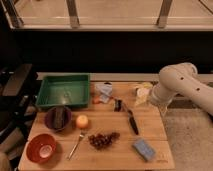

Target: Place eraser in red bowl

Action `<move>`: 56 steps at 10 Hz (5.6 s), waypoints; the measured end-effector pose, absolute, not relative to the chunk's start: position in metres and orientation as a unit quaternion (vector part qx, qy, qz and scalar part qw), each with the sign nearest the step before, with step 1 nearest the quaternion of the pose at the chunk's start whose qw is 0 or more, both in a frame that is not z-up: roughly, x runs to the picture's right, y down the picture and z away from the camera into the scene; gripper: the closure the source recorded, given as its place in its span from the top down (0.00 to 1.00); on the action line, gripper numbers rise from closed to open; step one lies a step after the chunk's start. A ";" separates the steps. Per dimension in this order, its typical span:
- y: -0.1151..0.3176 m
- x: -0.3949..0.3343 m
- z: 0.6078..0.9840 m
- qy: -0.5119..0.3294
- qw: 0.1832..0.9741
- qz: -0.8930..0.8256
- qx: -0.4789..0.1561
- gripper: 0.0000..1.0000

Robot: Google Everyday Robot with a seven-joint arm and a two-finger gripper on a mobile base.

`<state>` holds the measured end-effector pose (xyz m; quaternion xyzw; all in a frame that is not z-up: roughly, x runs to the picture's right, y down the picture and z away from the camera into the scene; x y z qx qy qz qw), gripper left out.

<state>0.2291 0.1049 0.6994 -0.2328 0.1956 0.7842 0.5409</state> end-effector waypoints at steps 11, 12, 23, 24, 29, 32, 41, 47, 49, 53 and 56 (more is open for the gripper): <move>0.105 0.229 0.699 0.196 0.541 0.784 -0.233 0.80; 0.105 0.229 0.699 0.196 0.541 0.784 -0.233 0.80; 0.096 0.105 0.710 0.215 0.584 0.723 -0.299 0.80; 0.097 0.085 0.711 0.212 0.590 0.716 -0.307 0.80; 0.099 0.041 0.710 0.192 0.603 0.702 -0.326 0.80; 0.098 0.042 0.711 0.187 0.600 0.707 -0.325 0.80; 0.041 -0.111 0.716 0.015 0.629 0.679 -0.377 0.80; 0.043 -0.120 0.718 0.011 0.641 0.668 -0.377 0.80; 0.049 -0.156 0.724 0.014 0.662 0.646 -0.379 0.80; 0.077 -0.230 0.744 0.031 0.685 0.603 -0.407 0.80; 0.105 -0.246 0.779 0.059 0.685 0.589 -0.425 0.80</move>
